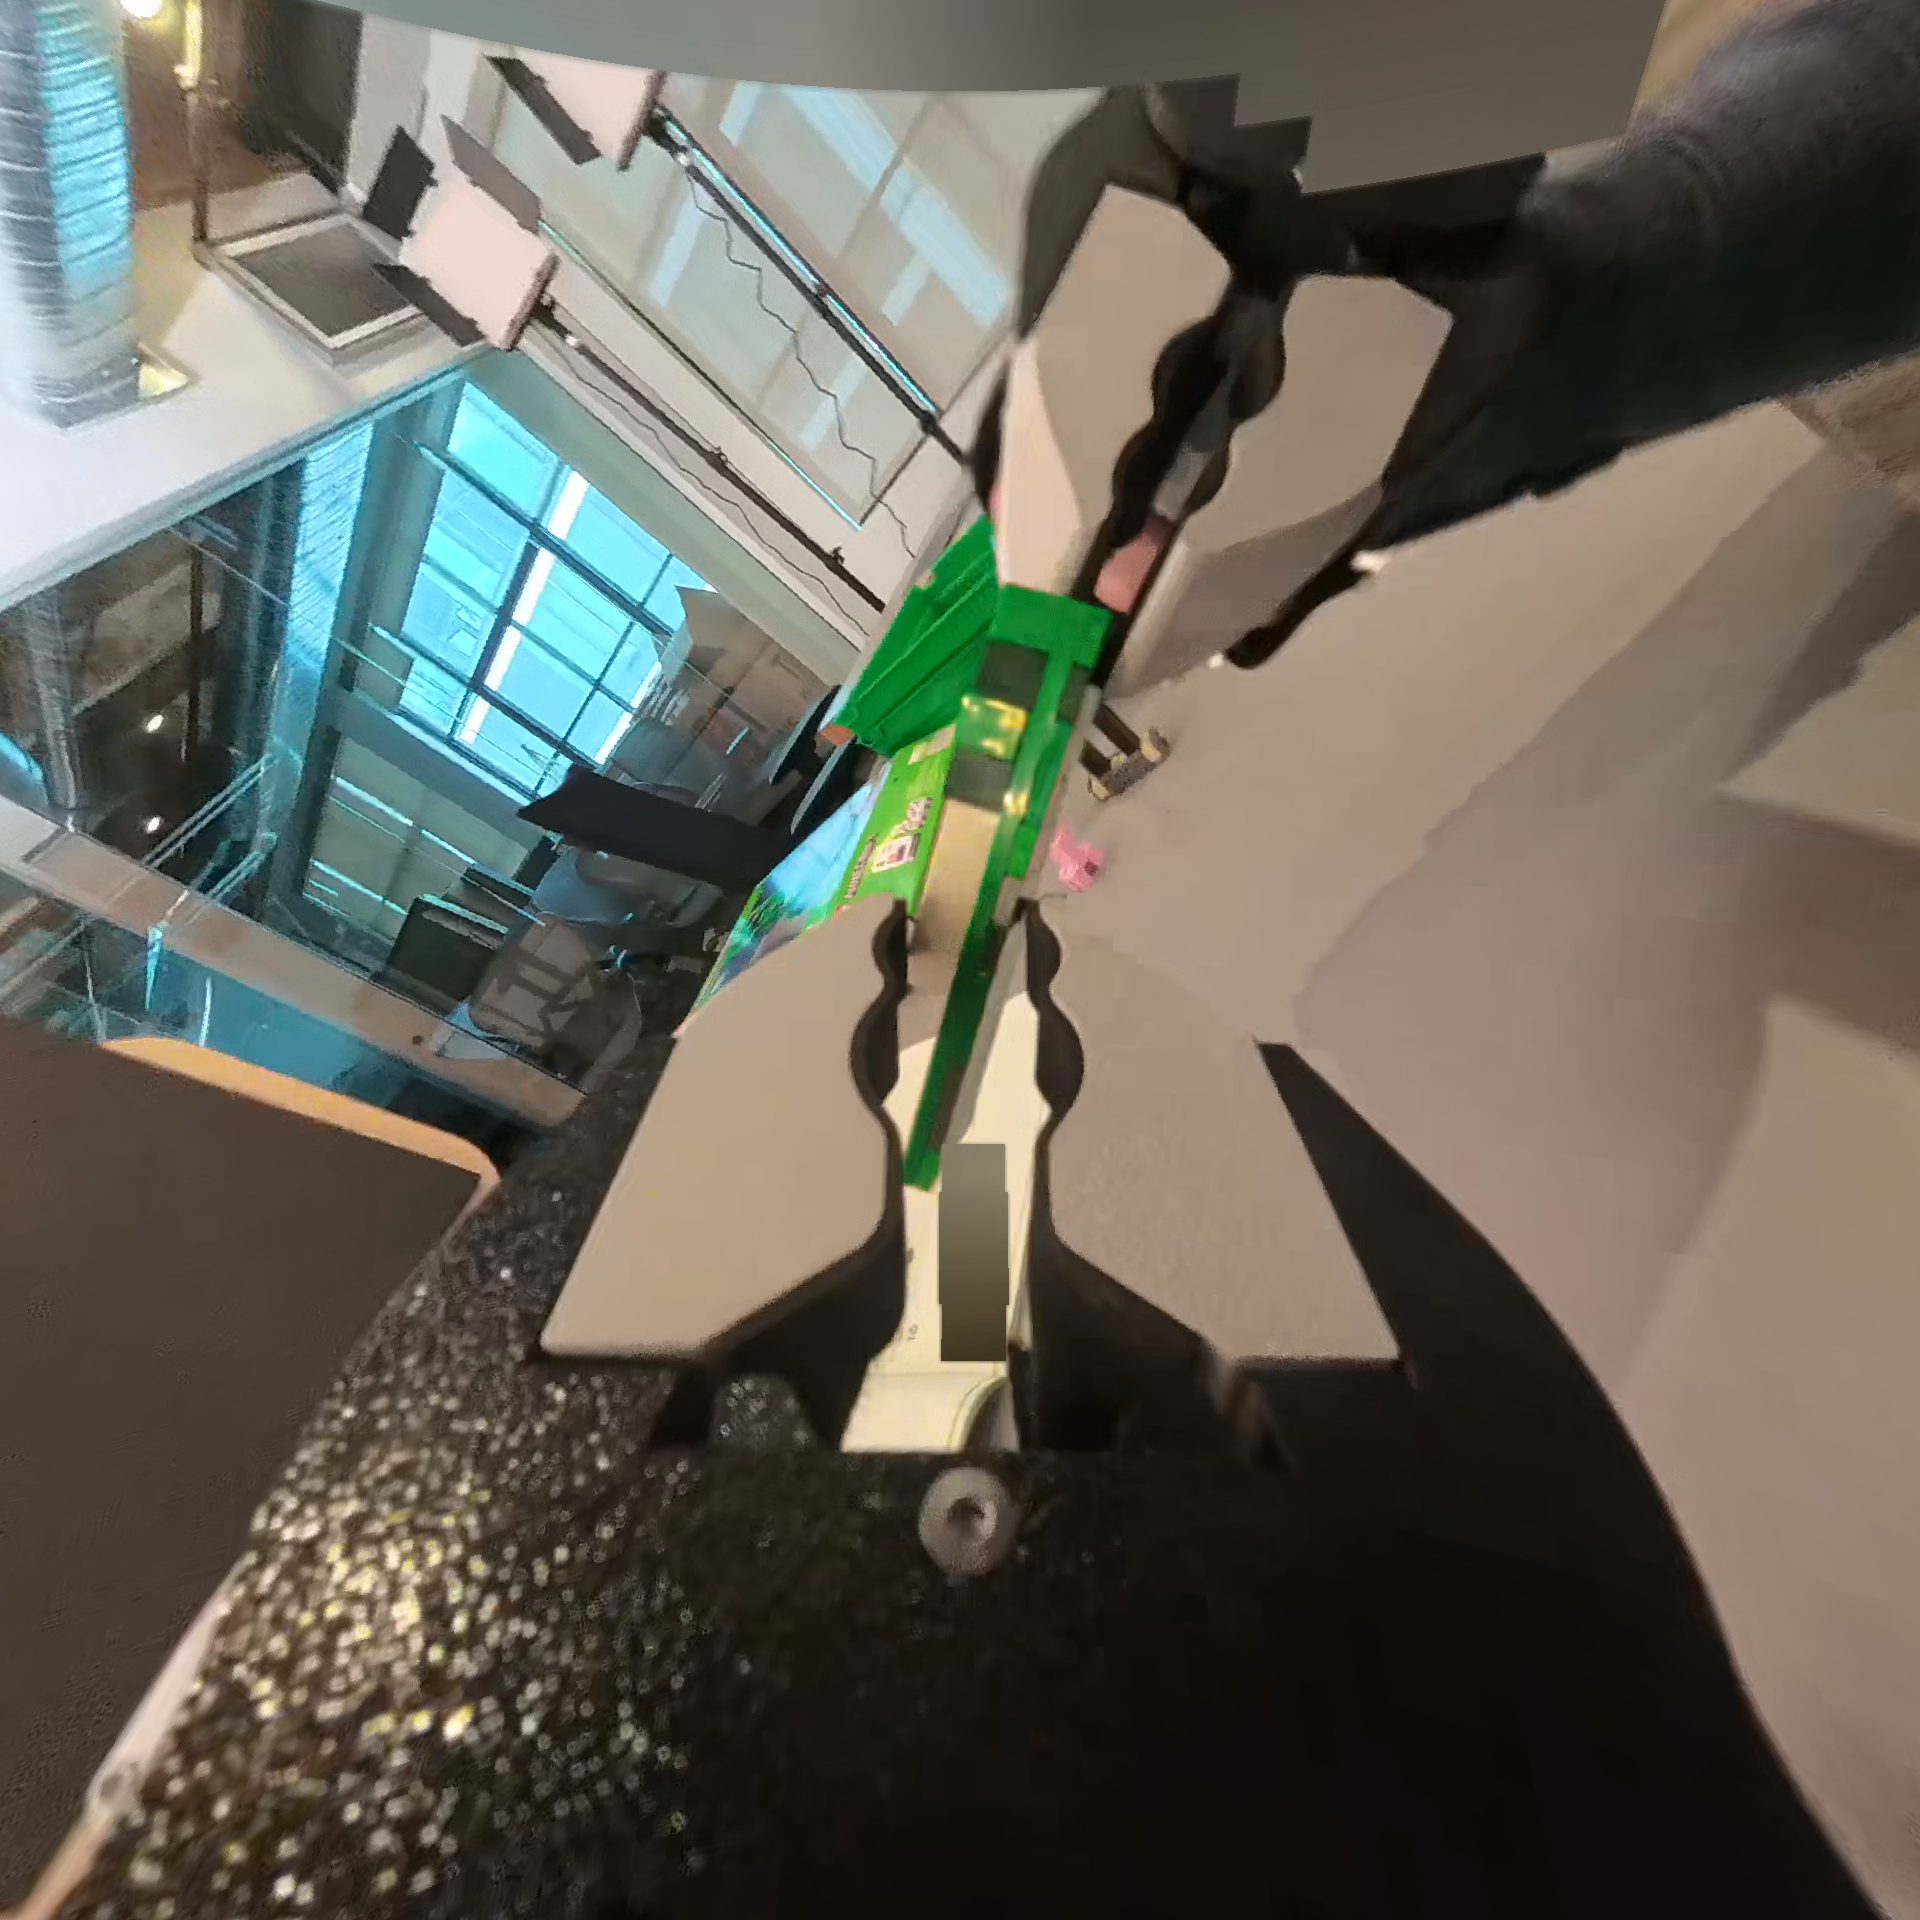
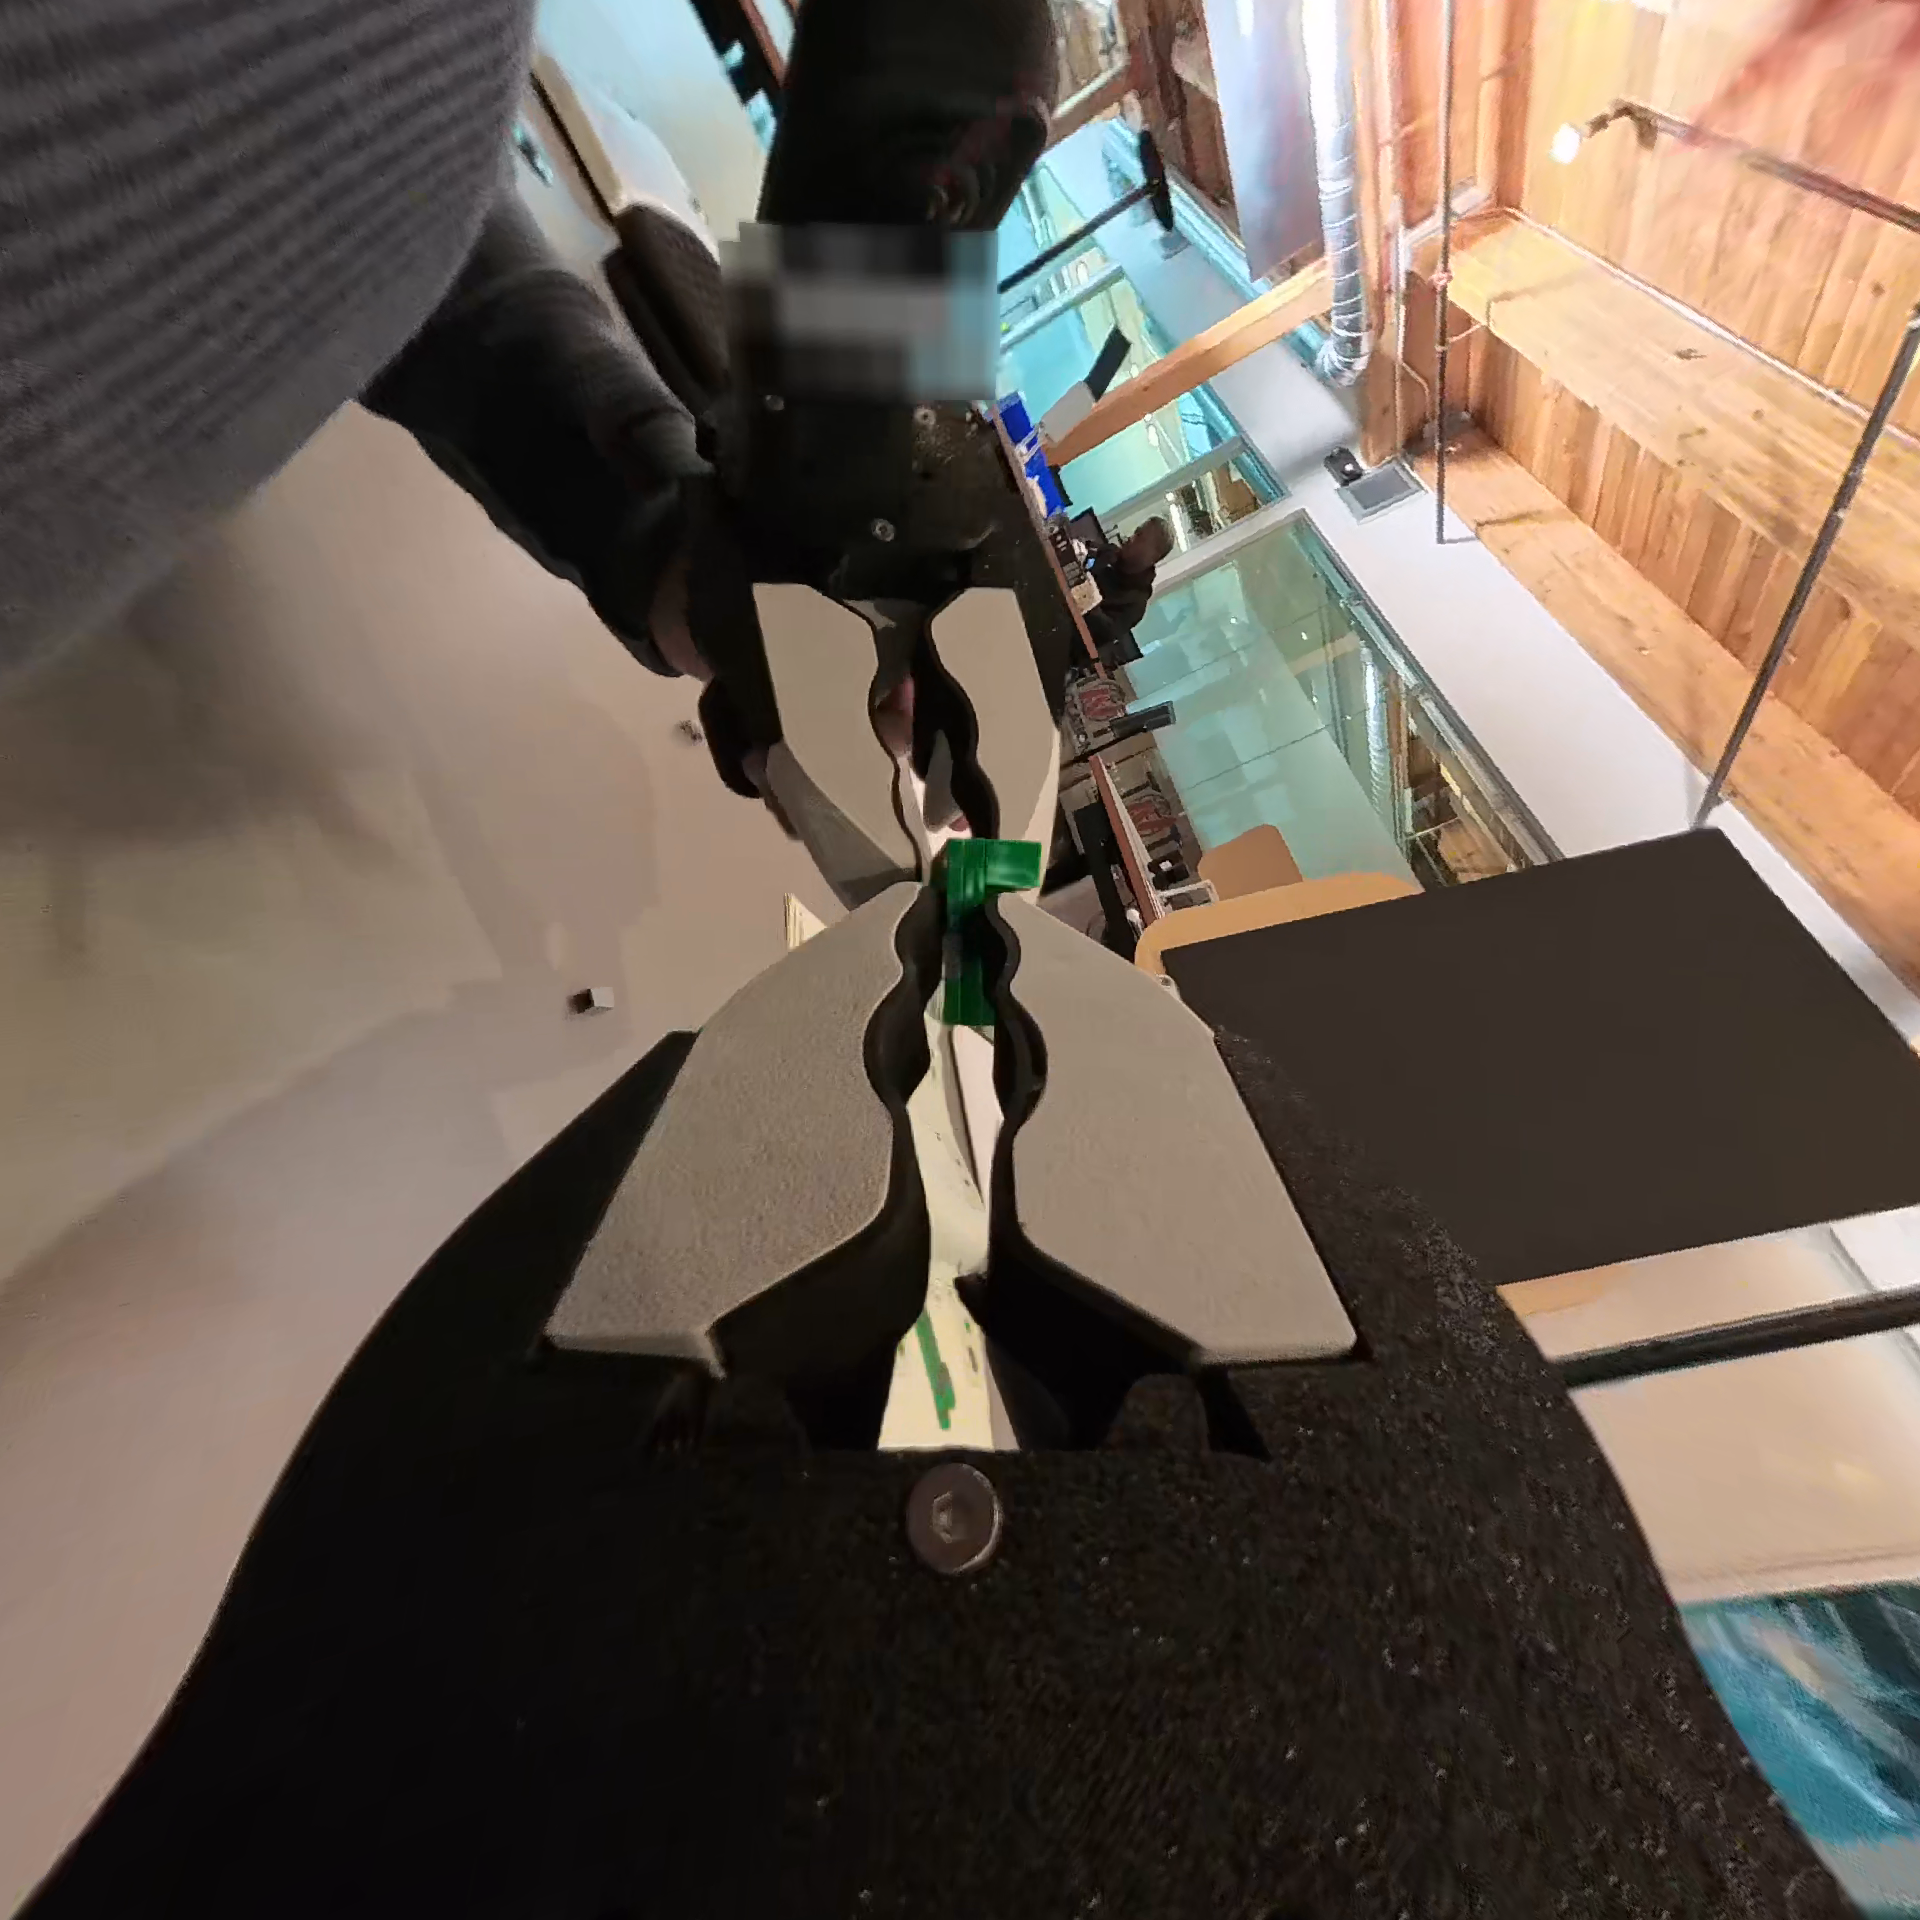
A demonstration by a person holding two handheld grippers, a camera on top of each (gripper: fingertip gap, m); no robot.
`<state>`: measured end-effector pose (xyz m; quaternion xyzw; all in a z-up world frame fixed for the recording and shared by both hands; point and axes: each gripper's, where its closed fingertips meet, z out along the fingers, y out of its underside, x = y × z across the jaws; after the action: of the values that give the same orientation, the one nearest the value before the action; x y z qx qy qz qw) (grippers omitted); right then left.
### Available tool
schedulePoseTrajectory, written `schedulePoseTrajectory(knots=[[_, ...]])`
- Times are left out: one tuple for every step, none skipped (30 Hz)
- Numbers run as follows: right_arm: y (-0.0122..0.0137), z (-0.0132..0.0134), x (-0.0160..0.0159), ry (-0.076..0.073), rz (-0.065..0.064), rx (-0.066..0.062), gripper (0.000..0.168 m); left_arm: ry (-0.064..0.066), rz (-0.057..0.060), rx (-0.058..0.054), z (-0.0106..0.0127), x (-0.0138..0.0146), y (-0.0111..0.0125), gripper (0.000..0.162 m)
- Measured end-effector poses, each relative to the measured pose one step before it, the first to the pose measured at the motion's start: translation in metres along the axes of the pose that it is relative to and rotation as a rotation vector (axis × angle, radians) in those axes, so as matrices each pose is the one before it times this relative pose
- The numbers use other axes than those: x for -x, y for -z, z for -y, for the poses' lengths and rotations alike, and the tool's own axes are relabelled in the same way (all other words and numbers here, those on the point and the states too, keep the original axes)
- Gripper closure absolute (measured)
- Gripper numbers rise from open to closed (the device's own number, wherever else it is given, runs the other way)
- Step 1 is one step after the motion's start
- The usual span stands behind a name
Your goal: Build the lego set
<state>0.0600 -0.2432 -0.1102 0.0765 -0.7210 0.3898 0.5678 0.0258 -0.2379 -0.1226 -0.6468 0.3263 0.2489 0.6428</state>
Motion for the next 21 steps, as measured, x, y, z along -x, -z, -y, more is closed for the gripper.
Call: schedulePoseTrajectory(knots=[[0.00055, 0.00021, -0.00172, -0.0374, -0.0072, -0.0187, 0.161, 0.034, 0.0224, -0.012, 0.00126, 0.00418, 0.00076, 0.135], [0.00077, 0.00014, -0.00256, -0.0422, -0.0127, -0.0232, 0.161, 0.0375, 0.0225, -0.0071, 0.00083, 0.0049, 0.00099, 0.131], [0.001, -0.0001, -0.0021, -0.0441, -0.0076, -0.0247, 0.162, 0.0415, 0.0098, -0.0033, 0.00034, 0.00394, 0.00081, 0.126], [0.00126, 0.00019, -0.00283, -0.0496, -0.0112, -0.0285, 0.162, 0.0465, -0.0004, -0.004, 0.00019, 0.003, 0.00068, 0.122], [0.00151, 0.00139, -0.00282, -0.0533, -0.0094, -0.0369, 0.162, 0.0449, -0.0064, -0.0066, 0.00027, 0.00228, 0.00064, 0.117], [0.00178, 0.00196, -0.00273, -0.0555, -0.0057, -0.0392, 0.162, 0.0355, -0.0083, -0.0072, 0.00031, 0.0016, 0.00089, 0.119], [0.00183, 0.00226, -0.00316, -0.0515, -0.0075, -0.039, 0.162, 0.0231, -0.0049, -0.0073, 0.00044, 0.00156, 0.00102, 0.121], [0.00193, 0.00213, -0.00343, -0.043, -0.0097, -0.0348, 0.162, 0.012, -0.0055, -0.006, 0.00028, 0.00092, 0.00092, 0.126], [0.00173, 0.00146, -0.00306, -0.0339, -0.0071, -0.0271, 0.162, 0.0057, -0.0075, -0.0023, 0.00006, 0.00014, 0.0007, 0.131], [0.0015, 0.00104, -0.00245, -0.0273, -0.0047, -0.0203, 0.162, 0.0013, -0.0057, -0.0044, 0.00062, -0.00012, 0.00066, 0.137], [0.00105, 0.00068, -0.00167, -0.0214, -0.0016, -0.016, 0.162, -0.0039, -0.0076, -0.0106, 0.00188, -0.0011, 0.00069, 0.141], [0.00081, 0.00077, -0.0011, -0.0166, -0.0004, -0.0144, 0.162, -0.0073, -0.0059, -0.0085, 0.00195, -0.0012, 0.00043, 0.144], [0.00067, 0.0006, -0.00112, -0.015, -0.0018, -0.0125, 0.162, -0.0111, -0.0034, 0.0015, 0.00088, -0.00078, 0.00017, 0.147], [0.00062, -0.00035, -0.00169, -0.0123, -0.0058, -0.0055, 0.162, -0.017, -0.0007, 0.0107, -0.00006, -0.00053, 0.00004, 0.15], [0.00063, -0.00135, -0.00271, -0.0081, -0.0161, -0.0017, 0.16, -0.0266, 0.0001, 0.0243, -0.00155, -0.00074, -0.00041, 0.153], [0.00102, -0.00138, -0.00452, -0.0064, -0.0321, -0.0029, 0.156, -0.039, 0.0007, 0.0423, -0.0034, -0.00124, -0.00112, 0.155], [0.00165, -0.0017, -0.00522, -0.0007, -0.0348, 0.0018, 0.148, -0.0462, 0.0169, 0.0529, -0.00437, 0.00048, -0.00158, 0.156], [0.00177, -0.00258, -0.00476, -0.0008, -0.0258, 0.0147, 0.142, -0.0509, 0.0178, 0.0565, -0.0049, 0.00112, -0.00127, 0.156], [0.00151, -0.00422, -0.00463, -0.0003, -0.0239, 0.034, 0.138, -0.0465, 0.0015, 0.0562, -0.00505, -0.00039, -0.0013, 0.156], [0.00043, -0.00586, -0.00404, 0.0143, -0.0236, 0.0561, 0.133, -0.0338, -0.006, 0.051, -0.00464, -0.00104, -0.00146, 0.156], [-0.00106, -0.00553, -0.00448, 0.0319, -0.0355, 0.0676, 0.128, -0.023, -0.0078, 0.0411, -0.00342, -0.00114, -0.0016, 0.156]])
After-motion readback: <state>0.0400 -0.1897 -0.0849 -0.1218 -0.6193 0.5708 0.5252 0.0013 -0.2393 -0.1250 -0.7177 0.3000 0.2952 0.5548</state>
